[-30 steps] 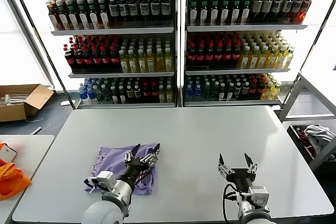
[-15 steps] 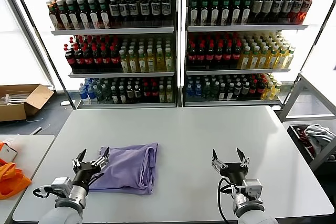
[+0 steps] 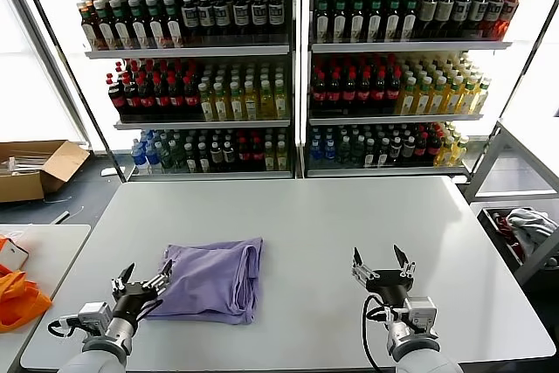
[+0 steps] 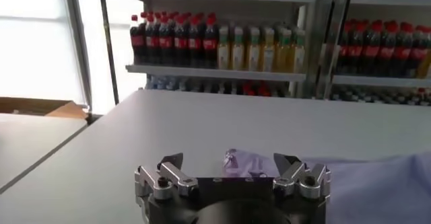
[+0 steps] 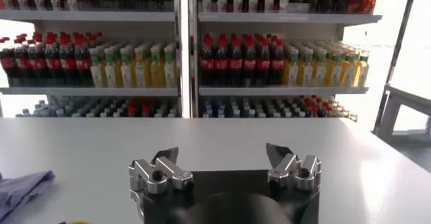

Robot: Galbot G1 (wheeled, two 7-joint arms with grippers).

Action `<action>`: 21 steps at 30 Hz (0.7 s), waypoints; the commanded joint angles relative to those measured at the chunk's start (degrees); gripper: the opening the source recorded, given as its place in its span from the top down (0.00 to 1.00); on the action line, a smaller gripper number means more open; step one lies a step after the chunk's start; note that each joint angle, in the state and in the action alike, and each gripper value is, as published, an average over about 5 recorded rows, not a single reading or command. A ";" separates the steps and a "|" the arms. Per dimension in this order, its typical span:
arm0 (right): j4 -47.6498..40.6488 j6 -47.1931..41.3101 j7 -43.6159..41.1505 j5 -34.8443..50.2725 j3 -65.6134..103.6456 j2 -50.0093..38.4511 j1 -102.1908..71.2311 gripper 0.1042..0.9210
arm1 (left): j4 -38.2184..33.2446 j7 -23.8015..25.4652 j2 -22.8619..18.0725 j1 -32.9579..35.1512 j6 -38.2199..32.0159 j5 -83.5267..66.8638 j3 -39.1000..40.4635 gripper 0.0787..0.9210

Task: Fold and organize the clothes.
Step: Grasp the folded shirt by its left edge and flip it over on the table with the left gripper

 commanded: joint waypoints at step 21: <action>-0.33 -0.11 -0.11 -0.82 -1.10 1.12 -0.29 0.12 | 5.63 3.51 0.37 -1.00 2.16 -7.29 0.94 0.12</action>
